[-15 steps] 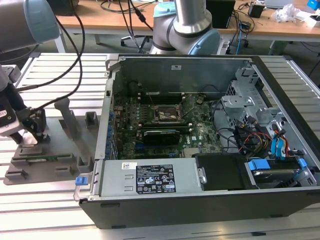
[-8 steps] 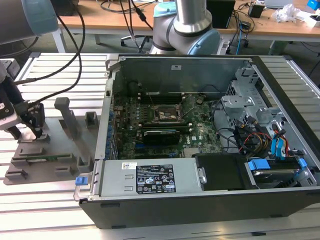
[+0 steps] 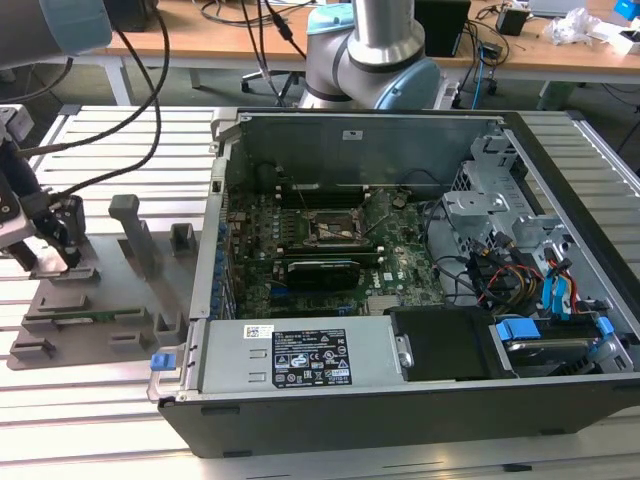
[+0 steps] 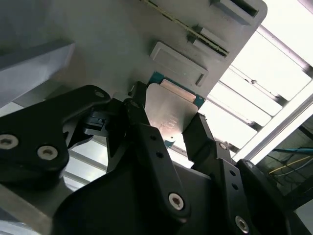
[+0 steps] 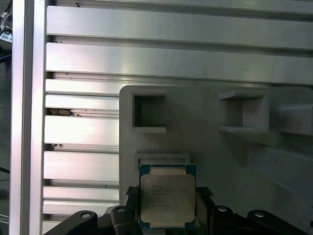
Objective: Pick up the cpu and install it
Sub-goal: 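Pick up the cpu and move it towards the insertion slot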
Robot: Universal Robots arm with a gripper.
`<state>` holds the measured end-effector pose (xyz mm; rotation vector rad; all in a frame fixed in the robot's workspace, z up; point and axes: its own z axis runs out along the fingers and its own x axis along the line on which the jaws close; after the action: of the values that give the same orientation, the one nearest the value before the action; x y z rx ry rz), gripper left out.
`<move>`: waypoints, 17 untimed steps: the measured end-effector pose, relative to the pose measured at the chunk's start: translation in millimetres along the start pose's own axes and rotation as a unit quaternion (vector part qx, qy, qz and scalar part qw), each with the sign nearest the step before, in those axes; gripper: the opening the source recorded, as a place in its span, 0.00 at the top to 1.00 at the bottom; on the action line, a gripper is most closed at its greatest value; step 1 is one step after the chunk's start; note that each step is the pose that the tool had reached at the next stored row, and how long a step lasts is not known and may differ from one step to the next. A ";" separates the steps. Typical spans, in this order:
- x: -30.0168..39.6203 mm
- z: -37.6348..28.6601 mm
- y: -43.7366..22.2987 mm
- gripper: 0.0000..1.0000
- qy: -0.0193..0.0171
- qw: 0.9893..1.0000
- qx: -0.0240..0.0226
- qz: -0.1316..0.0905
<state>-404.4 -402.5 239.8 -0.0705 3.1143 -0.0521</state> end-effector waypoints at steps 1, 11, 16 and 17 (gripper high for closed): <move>-0.1 -2.3 -0.1 0.45 0.000 1.000 0.000 0.000; -0.6 -24.6 -0.8 0.45 0.000 1.000 0.000 0.000; -0.8 -29.4 -1.0 0.45 0.000 1.000 0.000 0.000; -0.8 -30.3 -1.0 0.45 0.000 1.000 0.000 0.000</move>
<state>-404.4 -402.5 270.1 -0.0705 3.1143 -0.0521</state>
